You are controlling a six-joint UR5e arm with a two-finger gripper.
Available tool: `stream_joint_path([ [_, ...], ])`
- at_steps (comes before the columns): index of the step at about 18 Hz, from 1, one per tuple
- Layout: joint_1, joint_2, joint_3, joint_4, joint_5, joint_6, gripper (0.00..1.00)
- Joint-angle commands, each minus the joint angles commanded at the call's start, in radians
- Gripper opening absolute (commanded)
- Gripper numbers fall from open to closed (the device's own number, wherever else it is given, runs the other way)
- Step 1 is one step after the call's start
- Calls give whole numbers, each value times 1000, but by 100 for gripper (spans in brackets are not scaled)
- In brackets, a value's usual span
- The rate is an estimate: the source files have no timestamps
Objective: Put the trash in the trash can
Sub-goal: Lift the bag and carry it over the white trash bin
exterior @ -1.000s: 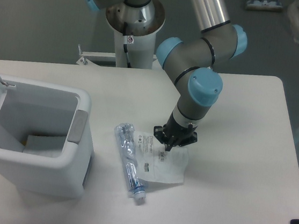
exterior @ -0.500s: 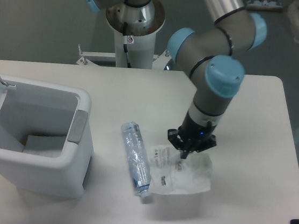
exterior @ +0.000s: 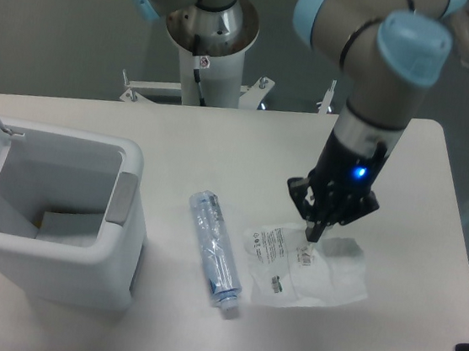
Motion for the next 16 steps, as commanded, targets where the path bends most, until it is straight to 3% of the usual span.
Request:
stream_joint_path([
  [4,-44,74,3,6,-54,-49,0],
  [9,-179,129,-17,-2,-55,-85,0],
  [13,-258,137,-35,6,-52,-123,0],
  [16,-310,138,-86,15,-45,-112,0],
])
